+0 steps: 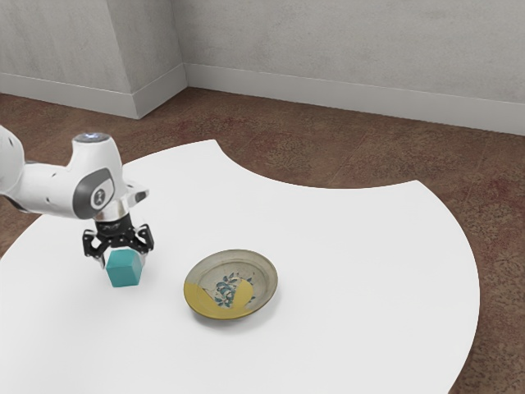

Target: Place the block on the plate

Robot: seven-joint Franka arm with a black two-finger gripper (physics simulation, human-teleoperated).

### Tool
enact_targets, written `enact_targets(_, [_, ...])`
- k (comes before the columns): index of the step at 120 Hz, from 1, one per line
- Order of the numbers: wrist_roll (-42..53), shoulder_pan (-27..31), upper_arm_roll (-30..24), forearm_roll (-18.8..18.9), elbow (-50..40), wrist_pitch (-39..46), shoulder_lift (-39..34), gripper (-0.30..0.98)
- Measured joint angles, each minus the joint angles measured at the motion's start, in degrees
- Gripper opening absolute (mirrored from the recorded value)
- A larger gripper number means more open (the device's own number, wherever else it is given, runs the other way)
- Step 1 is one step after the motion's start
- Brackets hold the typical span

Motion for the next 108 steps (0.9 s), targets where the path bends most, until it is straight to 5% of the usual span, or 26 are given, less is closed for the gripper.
enact_targets(47, [-3.4, 0.8, -0.4, 0.4, -0.1, 1.6, 1.3, 0.47])
enact_targets(108, [-5.1, 0.6, -2.0, 0.4, -0.1, 1.4, -1.8, 0.41])
